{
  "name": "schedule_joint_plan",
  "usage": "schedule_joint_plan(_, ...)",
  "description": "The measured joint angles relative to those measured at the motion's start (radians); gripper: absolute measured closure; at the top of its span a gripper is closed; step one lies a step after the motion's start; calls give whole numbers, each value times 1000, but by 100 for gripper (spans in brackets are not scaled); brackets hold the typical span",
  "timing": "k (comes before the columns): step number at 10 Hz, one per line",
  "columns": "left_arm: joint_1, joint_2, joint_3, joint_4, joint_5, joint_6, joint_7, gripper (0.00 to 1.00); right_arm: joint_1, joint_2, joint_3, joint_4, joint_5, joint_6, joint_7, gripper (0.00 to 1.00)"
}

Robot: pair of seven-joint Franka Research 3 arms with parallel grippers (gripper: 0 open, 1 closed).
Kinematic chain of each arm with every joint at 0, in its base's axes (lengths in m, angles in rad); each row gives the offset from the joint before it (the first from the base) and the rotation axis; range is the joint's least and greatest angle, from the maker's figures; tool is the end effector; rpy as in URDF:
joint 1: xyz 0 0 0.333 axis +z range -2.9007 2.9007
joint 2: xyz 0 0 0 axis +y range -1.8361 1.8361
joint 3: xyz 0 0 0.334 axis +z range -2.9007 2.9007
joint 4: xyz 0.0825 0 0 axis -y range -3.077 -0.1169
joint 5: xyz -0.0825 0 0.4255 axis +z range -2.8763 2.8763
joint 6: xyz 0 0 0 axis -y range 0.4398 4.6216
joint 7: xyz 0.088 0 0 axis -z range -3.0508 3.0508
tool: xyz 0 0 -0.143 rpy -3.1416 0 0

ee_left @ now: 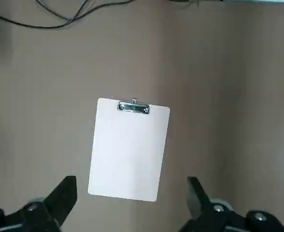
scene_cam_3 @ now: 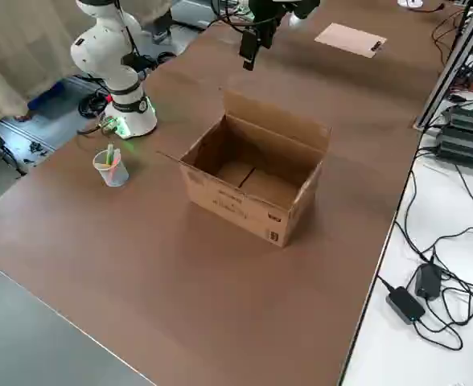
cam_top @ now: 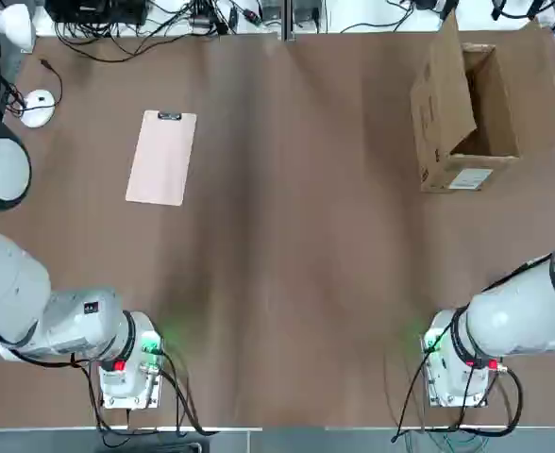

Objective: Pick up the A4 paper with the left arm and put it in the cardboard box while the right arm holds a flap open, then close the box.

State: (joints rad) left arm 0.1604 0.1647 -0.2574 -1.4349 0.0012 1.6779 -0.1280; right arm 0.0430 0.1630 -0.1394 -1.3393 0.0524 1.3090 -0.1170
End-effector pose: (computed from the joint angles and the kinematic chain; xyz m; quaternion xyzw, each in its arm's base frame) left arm 0.6595 -0.0511 0.5868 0.9988 0.0180 0.0393 0.0248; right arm 0.6116 -0.0434 0.6043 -0.9952 -0.0144 0.0937 0.0246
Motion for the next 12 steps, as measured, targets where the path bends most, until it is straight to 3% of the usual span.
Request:
schedule_joint_plan(7,3,0,1,0,0,0,26,0,-10,0,-5,0,-2,3,0,0)
schedule_joint_plan(10,6,62,1,-8,0,0,223,0,-38,3,-9,0,-2,41,-33,0)
schedule_joint_plan(12,1,127,1,-9,3,12,500,0,-81,24,-11,0,-2,79,-205,0)
